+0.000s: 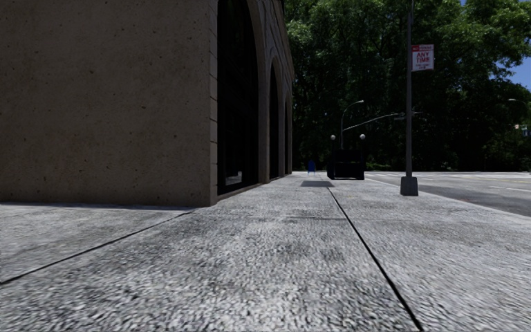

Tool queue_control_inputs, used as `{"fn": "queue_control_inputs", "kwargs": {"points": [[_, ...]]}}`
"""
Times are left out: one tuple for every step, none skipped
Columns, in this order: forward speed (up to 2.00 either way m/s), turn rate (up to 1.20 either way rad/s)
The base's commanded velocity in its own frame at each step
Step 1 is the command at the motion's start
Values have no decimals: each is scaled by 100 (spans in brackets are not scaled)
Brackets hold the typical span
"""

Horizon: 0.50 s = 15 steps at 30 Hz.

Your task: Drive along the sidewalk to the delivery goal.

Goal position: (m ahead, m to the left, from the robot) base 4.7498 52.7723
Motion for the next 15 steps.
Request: {"fn": "queue_control_inputs", "kwargs": {"points": [[200,0],[200,0],[200,0],[200,0],[200,0],[200,0],[200,0],[200,0],[200,0],[200,-13],[200,-19],[200,-33],[200,-52],[200,-52],[200,0]]}}
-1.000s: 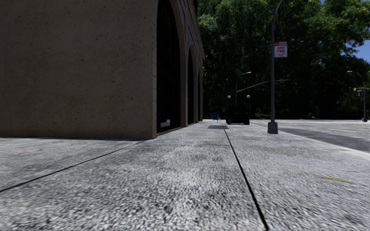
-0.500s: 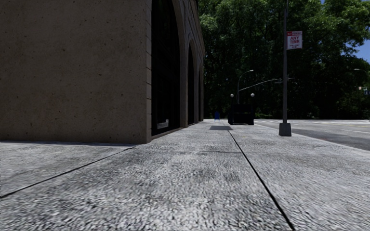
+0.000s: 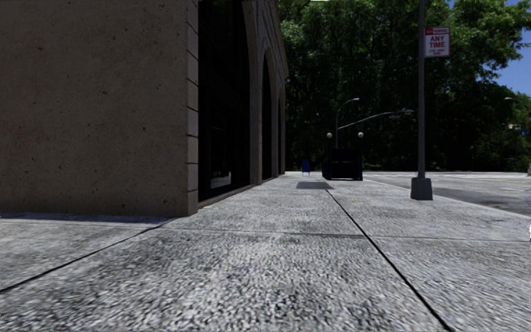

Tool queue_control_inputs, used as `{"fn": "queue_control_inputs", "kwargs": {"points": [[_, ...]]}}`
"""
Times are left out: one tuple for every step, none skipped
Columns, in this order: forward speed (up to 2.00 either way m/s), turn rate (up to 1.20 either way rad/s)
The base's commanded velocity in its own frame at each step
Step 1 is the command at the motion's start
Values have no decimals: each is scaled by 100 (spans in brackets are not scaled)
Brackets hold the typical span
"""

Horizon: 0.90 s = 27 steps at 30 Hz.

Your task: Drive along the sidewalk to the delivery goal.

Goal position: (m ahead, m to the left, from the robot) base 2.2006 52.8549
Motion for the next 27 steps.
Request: {"fn": "queue_control_inputs", "kwargs": {"points": [[200,0],[200,0],[200,0],[200,0],[200,0],[200,0],[200,0],[200,0],[200,0],[200,0],[200,0],[200,0],[200,0],[200,0],[200,0],[200,0],[200,0],[200,0],[200,0],[200,0],[200,0],[200,0],[200,0],[200,0],[200,0],[200,0],[200,0]]}}
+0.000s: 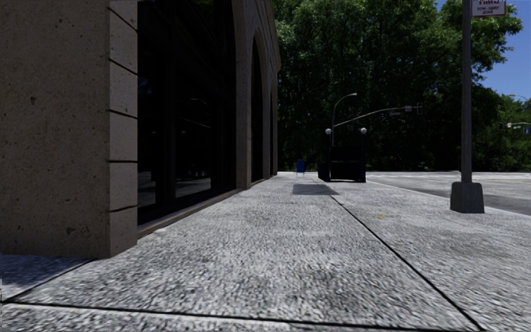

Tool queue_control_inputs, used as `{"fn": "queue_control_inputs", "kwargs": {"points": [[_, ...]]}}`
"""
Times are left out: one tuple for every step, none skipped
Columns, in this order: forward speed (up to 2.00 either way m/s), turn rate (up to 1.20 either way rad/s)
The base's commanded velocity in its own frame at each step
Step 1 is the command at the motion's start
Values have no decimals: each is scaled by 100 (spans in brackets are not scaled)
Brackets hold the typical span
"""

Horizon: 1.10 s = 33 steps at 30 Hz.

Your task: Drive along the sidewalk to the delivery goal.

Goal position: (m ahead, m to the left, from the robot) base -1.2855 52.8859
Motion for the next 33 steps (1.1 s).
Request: {"fn": "queue_control_inputs", "kwargs": {"points": [[200,0],[200,0],[200,0],[200,0],[200,0],[200,0],[200,0],[200,0],[200,0],[200,0],[200,0],[200,0],[200,0],[200,0],[200,0],[200,0],[200,0],[200,-76],[200,-76],[200,-100],[200,-110],[200,-113],[200,-112],[200,-31],[200,-31],[200,-11],[200,-1],[200,0],[200,0],[200,0],[200,0],[200,0],[200,0]]}}
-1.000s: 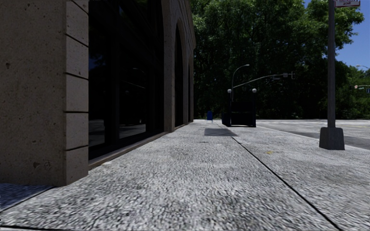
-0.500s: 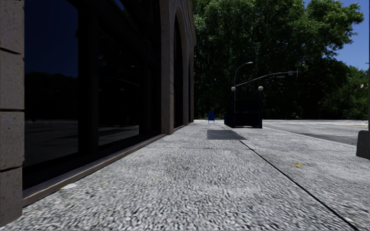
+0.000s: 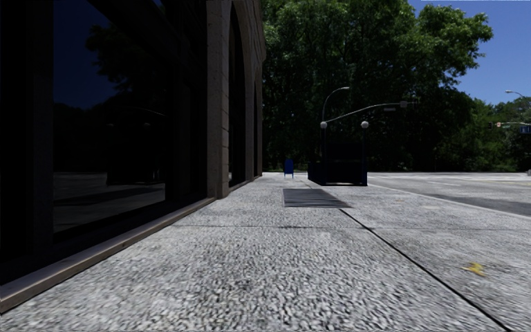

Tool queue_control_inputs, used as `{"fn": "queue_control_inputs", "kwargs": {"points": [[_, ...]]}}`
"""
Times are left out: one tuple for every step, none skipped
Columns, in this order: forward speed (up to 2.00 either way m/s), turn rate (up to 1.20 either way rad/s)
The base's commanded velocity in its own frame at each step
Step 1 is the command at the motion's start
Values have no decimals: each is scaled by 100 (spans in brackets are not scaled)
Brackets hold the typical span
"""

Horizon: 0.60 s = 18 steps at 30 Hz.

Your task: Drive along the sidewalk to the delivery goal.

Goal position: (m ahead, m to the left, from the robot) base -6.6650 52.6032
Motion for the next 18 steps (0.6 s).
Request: {"fn": "queue_control_inputs", "kwargs": {"points": [[200,0],[200,0],[200,0],[200,0],[200,0],[200,0],[200,0],[200,0],[200,0],[200,0],[200,-43],[200,-85],[200,-85],[200,-101],[200,-107],[200,-101],[200,-56],[200,-9]]}}
